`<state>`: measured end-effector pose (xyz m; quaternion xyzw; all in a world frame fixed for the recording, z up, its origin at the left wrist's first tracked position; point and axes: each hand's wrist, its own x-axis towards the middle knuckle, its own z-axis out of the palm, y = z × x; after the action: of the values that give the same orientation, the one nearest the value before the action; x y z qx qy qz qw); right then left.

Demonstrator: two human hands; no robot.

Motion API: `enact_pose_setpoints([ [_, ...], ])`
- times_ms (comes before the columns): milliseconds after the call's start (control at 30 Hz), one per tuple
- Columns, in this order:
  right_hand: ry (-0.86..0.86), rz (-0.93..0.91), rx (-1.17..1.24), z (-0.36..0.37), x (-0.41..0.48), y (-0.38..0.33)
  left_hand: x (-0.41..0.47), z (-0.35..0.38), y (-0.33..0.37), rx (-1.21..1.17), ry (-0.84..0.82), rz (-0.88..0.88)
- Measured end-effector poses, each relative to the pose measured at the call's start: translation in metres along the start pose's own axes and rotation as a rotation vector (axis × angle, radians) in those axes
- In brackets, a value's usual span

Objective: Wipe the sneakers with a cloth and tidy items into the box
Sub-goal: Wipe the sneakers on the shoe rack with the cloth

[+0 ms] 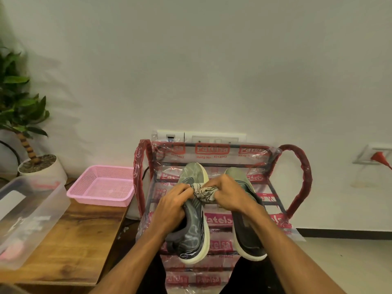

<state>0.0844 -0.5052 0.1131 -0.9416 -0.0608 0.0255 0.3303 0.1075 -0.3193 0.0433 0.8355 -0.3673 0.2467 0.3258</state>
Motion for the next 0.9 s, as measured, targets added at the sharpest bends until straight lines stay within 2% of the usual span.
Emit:
enact_pose_setpoints([
  [67, 0.121, 0.011, 0.032, 0.001, 0.001, -0.002, 0.0, 0.0, -0.001, 0.003, 0.006, -0.02],
  [167, 0.312, 0.049, -0.057, 0.016, -0.005, -0.011, 0.0, 0.001, -0.003, 0.003, -0.001, -0.041],
  [267, 0.23, 0.012, -0.119, 0.041, -0.016, -0.021, 0.0, 0.001, -0.003, -0.002, -0.001, -0.056],
  [400, 0.203, 0.005, -0.132, 0.051, -0.036, -0.024, -0.001, 0.003, -0.007, -0.02, 0.005, -0.079],
  [600, 0.195, -0.014, -0.39, 0.045, -0.005, -0.009, 0.004, 0.004, 0.003, 0.004, -0.019, -0.055],
  [733, 0.162, 0.031, -0.354, 0.039, 0.008, -0.009, 0.008, 0.002, 0.01, 0.046, -0.061, -0.077],
  [900, 0.124, 0.206, -0.187, 0.04, -0.006, 0.0, 0.018, 0.001, 0.019, 0.142, -0.124, -0.137],
])
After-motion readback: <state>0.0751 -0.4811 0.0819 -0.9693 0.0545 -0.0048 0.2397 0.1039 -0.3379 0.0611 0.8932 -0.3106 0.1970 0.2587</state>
